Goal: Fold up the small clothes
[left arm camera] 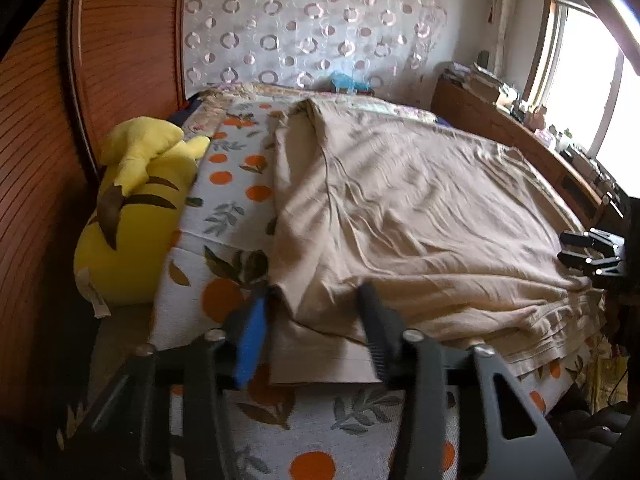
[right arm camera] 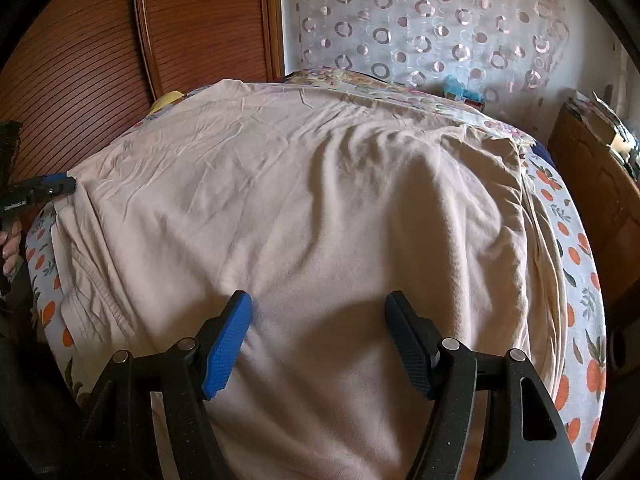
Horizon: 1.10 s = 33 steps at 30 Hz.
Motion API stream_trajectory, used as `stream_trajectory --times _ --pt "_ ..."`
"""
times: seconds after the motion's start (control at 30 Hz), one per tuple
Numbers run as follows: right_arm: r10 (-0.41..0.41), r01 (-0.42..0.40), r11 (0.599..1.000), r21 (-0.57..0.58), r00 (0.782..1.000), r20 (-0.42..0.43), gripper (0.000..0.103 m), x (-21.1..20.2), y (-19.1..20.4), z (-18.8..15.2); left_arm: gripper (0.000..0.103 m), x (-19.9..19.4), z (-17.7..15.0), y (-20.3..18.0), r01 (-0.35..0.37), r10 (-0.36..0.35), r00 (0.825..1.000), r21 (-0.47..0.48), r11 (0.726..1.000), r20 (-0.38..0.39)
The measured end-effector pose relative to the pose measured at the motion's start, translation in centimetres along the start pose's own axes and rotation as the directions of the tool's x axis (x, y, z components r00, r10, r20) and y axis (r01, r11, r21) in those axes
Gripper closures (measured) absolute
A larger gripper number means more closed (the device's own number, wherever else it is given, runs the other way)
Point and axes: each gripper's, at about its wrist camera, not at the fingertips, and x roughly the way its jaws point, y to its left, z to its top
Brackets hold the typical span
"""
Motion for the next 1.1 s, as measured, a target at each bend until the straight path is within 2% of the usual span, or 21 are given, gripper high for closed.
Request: stream_trajectory --times 0.4,0.43,0.5,0.63,0.7,0.9,1.1 --pt "0.000 0.000 1.000 0.005 1.000 0.001 0.032 -0.1 0.1 -0.1 0.061 0.2 -0.1 -0.2 -0.008 0.008 1.000 0.014 1.000 0.005" --pt "0.001 -0.001 1.000 0.004 1.000 0.001 0.032 -0.1 0.0 -0.1 0.064 0.2 -0.1 -0.2 0.004 -0.004 1.000 0.013 1.000 0.005" --pt "0.001 -0.001 1.000 0.004 1.000 0.000 0.032 -0.1 0.0 -0.1 0.092 0.2 0.0 -0.2 0.020 -0.020 1.000 0.009 1.000 0.004" --pt "0.003 -0.003 1.000 0.004 1.000 0.001 0.031 -0.1 0.0 -0.1 0.095 -0.5 0.8 -0.7 0.102 -0.101 0.994 -0.011 0.995 0.030" --pt "0.002 -0.002 1.000 0.005 1.000 0.001 0.031 -0.1 0.0 -0.1 0.096 -1.2 1.6 -1.4 0.114 -0.114 0.992 0.007 0.993 0.056" --pt "0.003 -0.003 1.000 0.008 1.000 0.003 0.031 -0.2 0.0 -0.1 0.096 -3.8 4.7 -4.5 0.161 -0.168 0.972 0.058 0.985 0.163" --pt "0.001 -0.001 1.000 0.021 1.000 0.005 0.031 -0.2 -0.1 -0.1 0.096 -4.9 7.1 -8.2 0.241 -0.264 0.939 0.127 0.962 0.219"
